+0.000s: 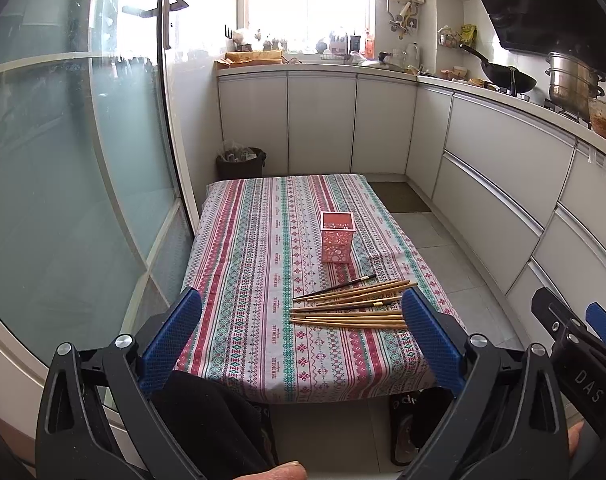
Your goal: Organize utensils
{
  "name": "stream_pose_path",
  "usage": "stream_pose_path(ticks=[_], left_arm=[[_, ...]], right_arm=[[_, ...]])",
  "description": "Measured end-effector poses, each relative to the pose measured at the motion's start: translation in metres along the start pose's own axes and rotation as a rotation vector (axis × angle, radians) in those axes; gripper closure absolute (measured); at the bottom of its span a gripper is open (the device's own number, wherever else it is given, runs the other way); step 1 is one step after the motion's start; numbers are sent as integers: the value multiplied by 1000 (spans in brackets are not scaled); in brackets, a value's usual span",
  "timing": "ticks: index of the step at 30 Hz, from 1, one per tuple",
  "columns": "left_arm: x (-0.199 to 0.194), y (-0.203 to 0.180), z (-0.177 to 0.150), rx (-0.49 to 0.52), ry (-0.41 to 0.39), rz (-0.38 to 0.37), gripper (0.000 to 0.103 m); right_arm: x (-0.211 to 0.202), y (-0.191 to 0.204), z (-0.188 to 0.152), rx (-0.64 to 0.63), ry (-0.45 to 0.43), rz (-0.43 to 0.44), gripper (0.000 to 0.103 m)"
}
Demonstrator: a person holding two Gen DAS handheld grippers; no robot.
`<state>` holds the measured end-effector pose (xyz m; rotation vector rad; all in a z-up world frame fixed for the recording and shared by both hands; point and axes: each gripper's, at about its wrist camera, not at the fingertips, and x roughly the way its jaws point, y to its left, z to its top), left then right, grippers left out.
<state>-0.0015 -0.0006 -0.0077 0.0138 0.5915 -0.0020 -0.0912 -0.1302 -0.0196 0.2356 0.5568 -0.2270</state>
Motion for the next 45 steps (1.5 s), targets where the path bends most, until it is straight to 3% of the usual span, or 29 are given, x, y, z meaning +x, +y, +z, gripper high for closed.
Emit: stream_pose_path(ticks=[45], left_arm=[[1,-1,1,4,12,-2,7]], right_arm=[[2,-2,-1,-2,5,-3,7]])
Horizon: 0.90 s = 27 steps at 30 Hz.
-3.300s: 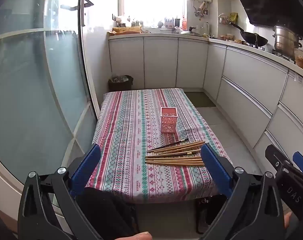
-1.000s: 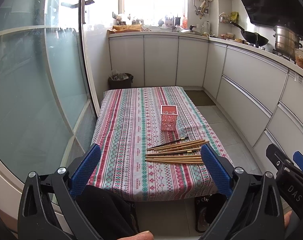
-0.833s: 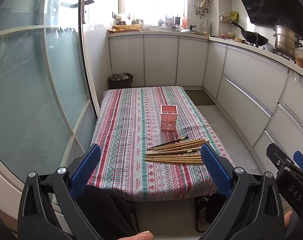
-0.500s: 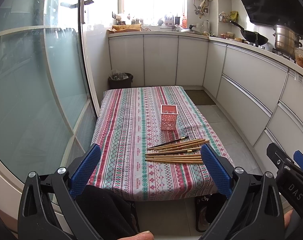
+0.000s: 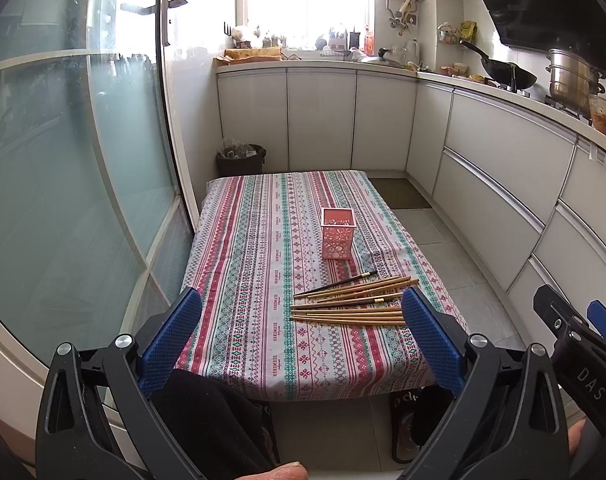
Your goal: Organize utensils
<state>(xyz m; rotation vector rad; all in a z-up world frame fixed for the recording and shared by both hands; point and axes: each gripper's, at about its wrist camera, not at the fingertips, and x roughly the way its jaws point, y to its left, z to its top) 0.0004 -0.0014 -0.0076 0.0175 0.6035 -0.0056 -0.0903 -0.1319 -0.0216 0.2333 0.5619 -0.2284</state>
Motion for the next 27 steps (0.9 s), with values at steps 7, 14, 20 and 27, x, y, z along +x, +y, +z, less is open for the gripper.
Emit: stream_pose_path(ticks=[7,14,20,27], left_arm=[[2,0,-1,1,3,0,7],[12,4,0,-10,23,-9,7],[42,-2,8,21,68,-25,7],[129,-37,19,151,232,-148,7]], right_arm=[[1,0,-1,0,2,0,7],[5,1,-1,-2,12,-3,7],[34,-4,-2,17,68,-7,7],[106,-39,-2,157,229,24,7]])
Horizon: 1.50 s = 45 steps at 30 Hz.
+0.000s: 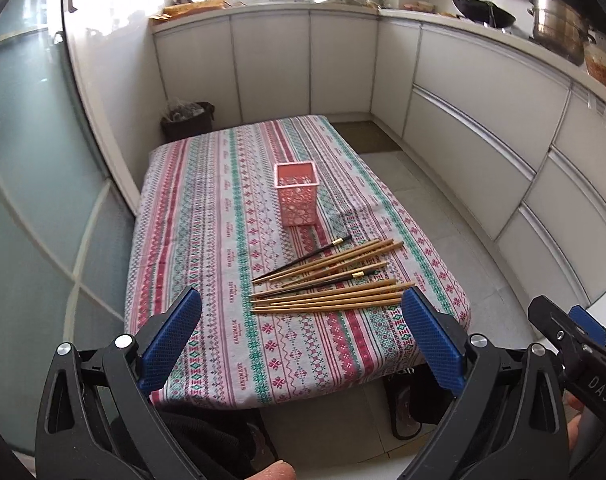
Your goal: Organize utensils
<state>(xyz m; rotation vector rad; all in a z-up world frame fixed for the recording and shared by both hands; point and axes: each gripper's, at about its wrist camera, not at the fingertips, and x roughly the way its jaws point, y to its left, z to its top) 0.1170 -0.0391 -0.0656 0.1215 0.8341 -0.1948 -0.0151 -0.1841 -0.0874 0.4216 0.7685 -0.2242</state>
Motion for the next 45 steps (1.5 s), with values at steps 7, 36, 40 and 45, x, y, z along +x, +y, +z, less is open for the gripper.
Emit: stream_pose_path(ticks=[7,36,40,45], left_arm=[[104,-38,39,309,206,-152,7],[366,-72,83,565,753,-261,73],[383,-72,73,619,763,-260,75],[381,-58,75,590,693,-276,92]], right_arm=[[73,-56,19,182,122,98,7],[225,-84,39,406,441,185,7],[237,-85,33,491,500,263,7],[268,-74,20,699,632,457,7]])
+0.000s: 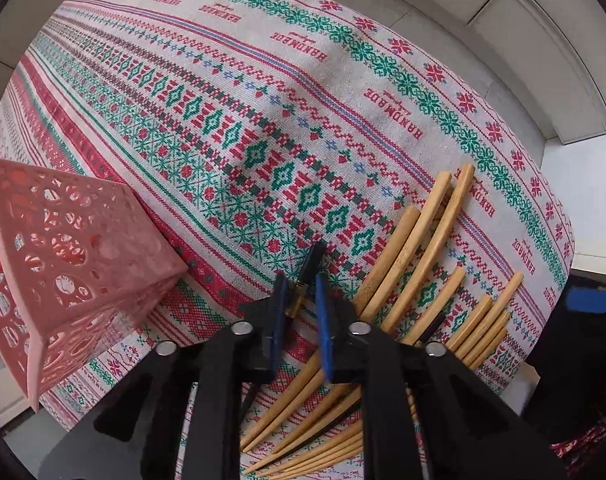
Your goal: Organize utensils
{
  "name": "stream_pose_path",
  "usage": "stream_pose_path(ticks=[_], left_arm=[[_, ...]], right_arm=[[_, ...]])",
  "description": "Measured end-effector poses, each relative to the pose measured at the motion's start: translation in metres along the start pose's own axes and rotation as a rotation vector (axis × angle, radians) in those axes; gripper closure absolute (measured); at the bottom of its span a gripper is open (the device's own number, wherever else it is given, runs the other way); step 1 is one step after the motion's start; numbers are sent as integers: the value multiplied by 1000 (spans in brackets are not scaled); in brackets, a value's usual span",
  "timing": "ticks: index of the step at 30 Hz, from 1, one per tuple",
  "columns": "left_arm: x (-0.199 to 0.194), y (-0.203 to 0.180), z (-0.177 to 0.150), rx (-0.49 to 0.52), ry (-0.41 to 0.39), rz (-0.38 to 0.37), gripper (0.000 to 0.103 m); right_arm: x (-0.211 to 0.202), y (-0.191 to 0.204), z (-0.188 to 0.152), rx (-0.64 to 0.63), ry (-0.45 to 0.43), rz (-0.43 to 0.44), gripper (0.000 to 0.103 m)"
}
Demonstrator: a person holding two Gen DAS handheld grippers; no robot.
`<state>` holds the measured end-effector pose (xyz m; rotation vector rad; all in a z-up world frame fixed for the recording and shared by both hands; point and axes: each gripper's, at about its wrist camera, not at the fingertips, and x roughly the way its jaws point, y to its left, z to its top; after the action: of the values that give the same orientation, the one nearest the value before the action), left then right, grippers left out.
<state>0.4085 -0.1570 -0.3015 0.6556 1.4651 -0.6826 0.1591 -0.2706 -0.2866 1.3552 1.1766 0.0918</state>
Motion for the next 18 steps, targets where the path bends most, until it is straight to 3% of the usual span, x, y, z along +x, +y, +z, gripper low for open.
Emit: stream_pose_path(ticks=[4,6,9,12,18], left_arm=[[-12,7,-32,-27,-71,4,95],[-22,2,-55,-59,-128,-3,95],[-66,8,-84,-99,-260,-3,95],[-105,11,-114,-142,-377,-22,95],[-159,12,-164,-232,-584,-49,95]], right_arm=[[31,12,3,137,39,60,16],[48,19,6,196,77,73,43],[71,36,3,224,127,91,56],[82,49,0,221,100,7,71],[93,51,-6,247,42,-166,87]])
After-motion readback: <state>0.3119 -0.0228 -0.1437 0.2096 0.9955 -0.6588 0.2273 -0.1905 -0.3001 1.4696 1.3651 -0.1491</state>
